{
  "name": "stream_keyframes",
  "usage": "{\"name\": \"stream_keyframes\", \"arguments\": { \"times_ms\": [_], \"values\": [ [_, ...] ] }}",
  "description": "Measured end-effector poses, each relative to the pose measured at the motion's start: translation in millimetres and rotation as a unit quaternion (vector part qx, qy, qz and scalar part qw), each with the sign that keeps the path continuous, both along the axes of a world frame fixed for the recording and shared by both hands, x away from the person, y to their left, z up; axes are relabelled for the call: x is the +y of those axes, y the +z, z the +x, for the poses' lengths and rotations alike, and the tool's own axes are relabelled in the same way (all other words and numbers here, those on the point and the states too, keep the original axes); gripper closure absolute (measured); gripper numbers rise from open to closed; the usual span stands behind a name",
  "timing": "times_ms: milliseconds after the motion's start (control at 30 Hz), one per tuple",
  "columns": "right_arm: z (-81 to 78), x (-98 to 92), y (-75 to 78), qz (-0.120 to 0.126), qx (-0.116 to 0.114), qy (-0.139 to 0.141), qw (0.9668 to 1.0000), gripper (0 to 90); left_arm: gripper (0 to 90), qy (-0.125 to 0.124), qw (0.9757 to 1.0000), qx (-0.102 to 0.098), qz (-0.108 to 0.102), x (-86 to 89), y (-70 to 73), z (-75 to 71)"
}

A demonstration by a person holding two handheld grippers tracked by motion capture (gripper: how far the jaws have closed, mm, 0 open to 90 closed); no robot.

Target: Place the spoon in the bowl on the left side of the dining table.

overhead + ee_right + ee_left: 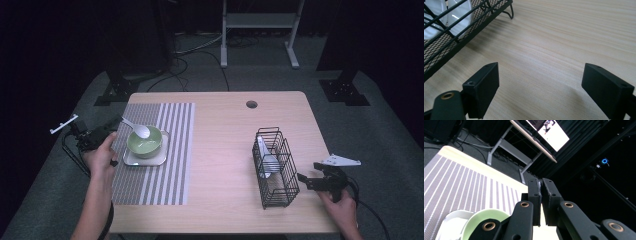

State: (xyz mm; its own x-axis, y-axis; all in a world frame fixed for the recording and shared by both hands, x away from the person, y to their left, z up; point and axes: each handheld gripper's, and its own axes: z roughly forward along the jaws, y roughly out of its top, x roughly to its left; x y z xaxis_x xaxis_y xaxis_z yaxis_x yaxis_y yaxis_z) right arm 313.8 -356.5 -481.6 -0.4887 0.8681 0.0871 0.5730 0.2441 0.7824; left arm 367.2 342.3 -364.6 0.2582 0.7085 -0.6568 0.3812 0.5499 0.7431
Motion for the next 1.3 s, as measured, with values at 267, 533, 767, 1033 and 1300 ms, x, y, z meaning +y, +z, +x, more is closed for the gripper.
{"name": "stream_keyframes", "arguments": {
  "times_ms": [267, 533, 767, 1033, 1300],
  "values": [
    [0.1, 0.1, -0.1, -0.001, 0.001, 0.0, 1.0, 13.4, 85.8, 0.013, 0.9998, 0.015, -0.006, 8.7, -13.2, 0.5],
    [0.3, 0.4, -0.3, -0.001, 0.002, -0.001, 1.0, 13.5, 85.8, 0.016, 0.9995, 0.025, -0.012, 10.6, -24.8, 2.4],
    [0.3, 0.5, -0.3, -0.002, 0.002, -0.001, 1.0, 13.5, 85.8, 0.019, 0.9991, 0.034, -0.016, 12.5, -33.0, 3.4],
    [0.2, 0.6, -0.2, -0.002, 0.002, -0.001, 1.0, 13.4, 85.8, 0.021, 0.9989, 0.038, -0.018, 13.5, -38.4, 4.2],
    [0.1, 0.6, -0.1, -0.003, 0.002, -0.001, 1.0, 13.4, 85.8, 0.025, 0.9984, 0.047, -0.022, 15.1, -46.6, 4.1]
  ]
}}
